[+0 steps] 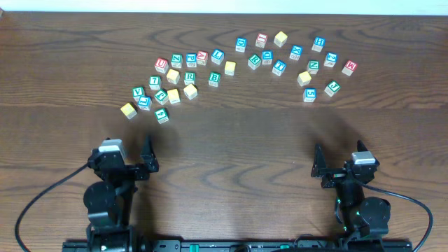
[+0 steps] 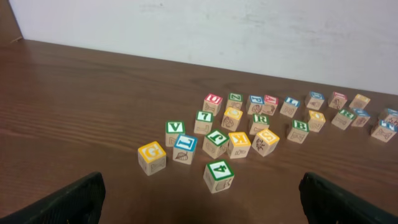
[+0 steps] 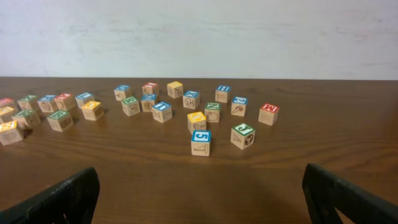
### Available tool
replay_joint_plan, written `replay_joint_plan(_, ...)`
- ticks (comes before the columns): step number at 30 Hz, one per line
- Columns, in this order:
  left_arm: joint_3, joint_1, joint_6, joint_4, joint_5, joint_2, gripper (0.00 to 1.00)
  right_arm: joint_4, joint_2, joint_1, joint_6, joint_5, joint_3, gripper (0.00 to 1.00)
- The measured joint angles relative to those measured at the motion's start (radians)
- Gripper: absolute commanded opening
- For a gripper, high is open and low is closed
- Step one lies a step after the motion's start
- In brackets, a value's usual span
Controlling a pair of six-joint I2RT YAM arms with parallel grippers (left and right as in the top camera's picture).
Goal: Spell out ROBOT
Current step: 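Raise the left arm and reach forward over the block arc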
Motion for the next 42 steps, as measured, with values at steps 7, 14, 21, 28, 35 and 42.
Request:
replay_joint_plan(7,0.106,0.000,-0.004,0.000,0.027,0.161,0.99,0.000,0.000,0.000,0.000,0.000,0.000,0.99)
replay_joint_plan(14,0.237,0.000,-0.004,-0.029,0.075,0.330,0.99,0.000,0.000,0.000,0.000,0.000,0.000,0.99)
replay_joint_plan(21,0.344,0.000,-0.004,-0.101,0.079,0.448,0.99,0.000,0.000,0.000,0.000,0.000,0.000,0.99)
replay_joint_plan(28,0.425,0.000,-0.004,-0.121,0.080,0.467,0.99,0.000,0.000,0.000,0.000,0.000,0.000,0.99)
replay_joint_plan(35,0.506,0.000,-0.004,-0.192,0.079,0.467,0.99,0.000,0.000,0.000,0.000,0.000,0.000,0.99)
replay_joint_plan(42,0.575,0.000,-0.004,-0.243,0.080,0.491,0.99,0.000,0.000,0.000,0.000,0.000,0.000,0.99)
